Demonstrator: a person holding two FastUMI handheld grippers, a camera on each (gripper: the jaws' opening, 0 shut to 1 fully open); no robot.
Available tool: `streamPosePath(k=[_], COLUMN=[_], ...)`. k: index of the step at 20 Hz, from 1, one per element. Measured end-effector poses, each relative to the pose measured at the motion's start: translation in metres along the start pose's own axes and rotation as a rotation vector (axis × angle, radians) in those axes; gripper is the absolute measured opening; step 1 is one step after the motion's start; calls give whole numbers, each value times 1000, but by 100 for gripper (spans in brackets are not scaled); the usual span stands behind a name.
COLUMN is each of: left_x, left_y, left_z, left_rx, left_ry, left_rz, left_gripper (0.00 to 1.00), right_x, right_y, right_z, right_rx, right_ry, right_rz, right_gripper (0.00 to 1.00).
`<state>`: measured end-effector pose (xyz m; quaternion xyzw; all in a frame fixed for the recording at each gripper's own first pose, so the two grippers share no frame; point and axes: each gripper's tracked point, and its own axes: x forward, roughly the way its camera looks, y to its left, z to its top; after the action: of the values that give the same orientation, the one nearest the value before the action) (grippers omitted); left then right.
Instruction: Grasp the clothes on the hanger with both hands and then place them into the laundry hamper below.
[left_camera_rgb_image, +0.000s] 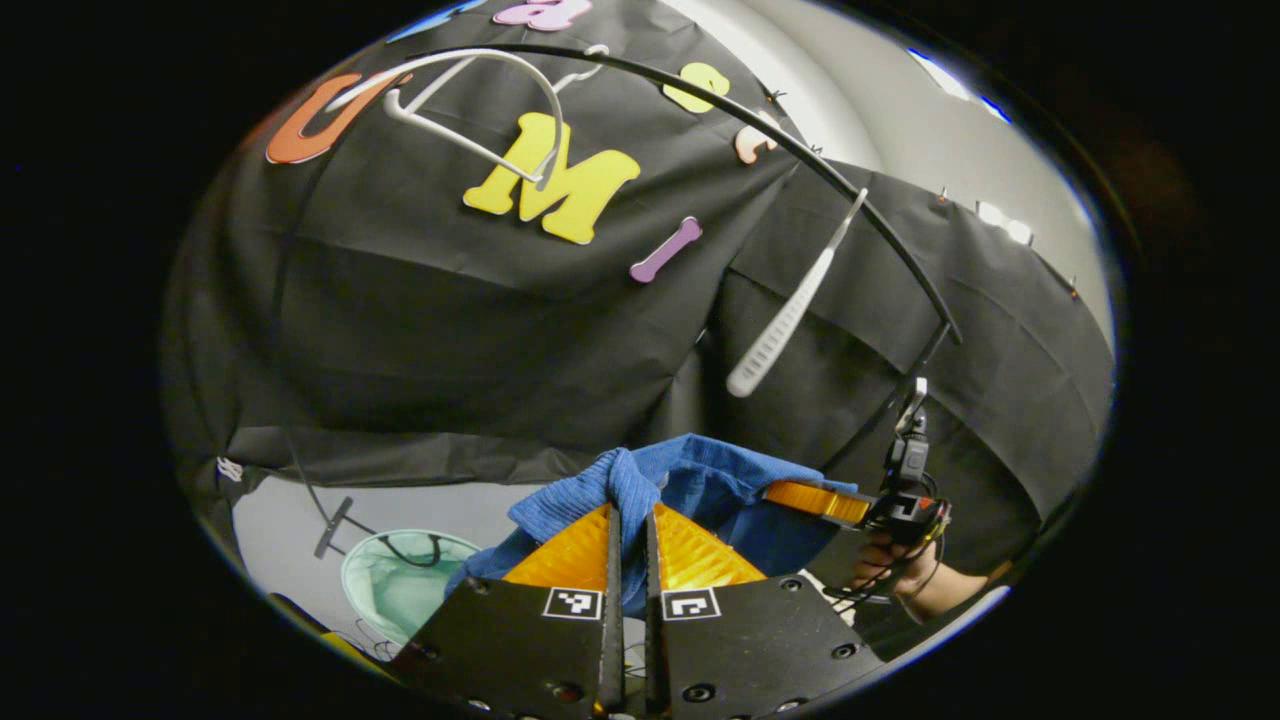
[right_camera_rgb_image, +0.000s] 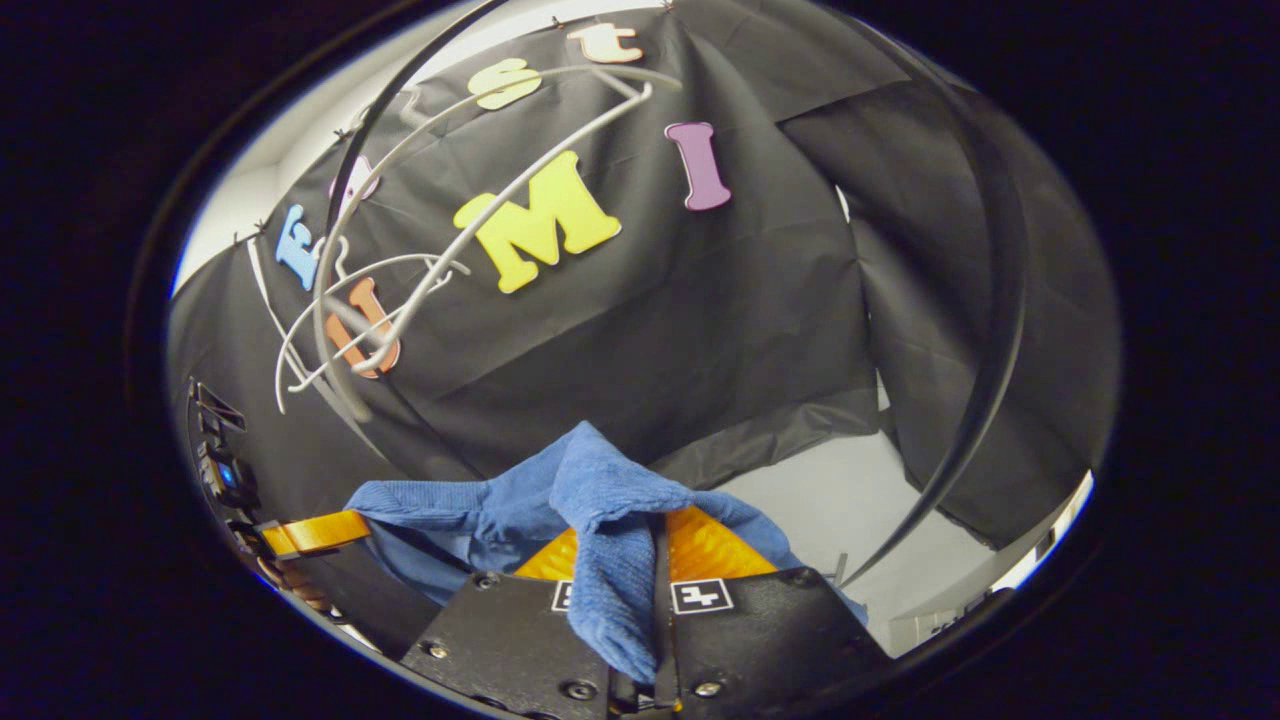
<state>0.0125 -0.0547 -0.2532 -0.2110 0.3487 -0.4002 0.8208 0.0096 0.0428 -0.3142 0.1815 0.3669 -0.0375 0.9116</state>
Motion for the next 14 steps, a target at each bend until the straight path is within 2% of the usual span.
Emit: streamPosePath(k=[2,8,14], left_x=[0,0,7], left_y=[7,25,27], left_z=[-5,0,26], left_rx=[19,51,7], left_ry=[-1,-22,-158], left_rz=[60,170,204], left_gripper=[8,7,8], right_x=[7,30,44], right_y=[13,62,129], right_z=[-13,-39,-52], right_rx=[7,75,140], right_ry=[17,50,55], right_rz=[26,157,315], right_gripper=[9,10,9])
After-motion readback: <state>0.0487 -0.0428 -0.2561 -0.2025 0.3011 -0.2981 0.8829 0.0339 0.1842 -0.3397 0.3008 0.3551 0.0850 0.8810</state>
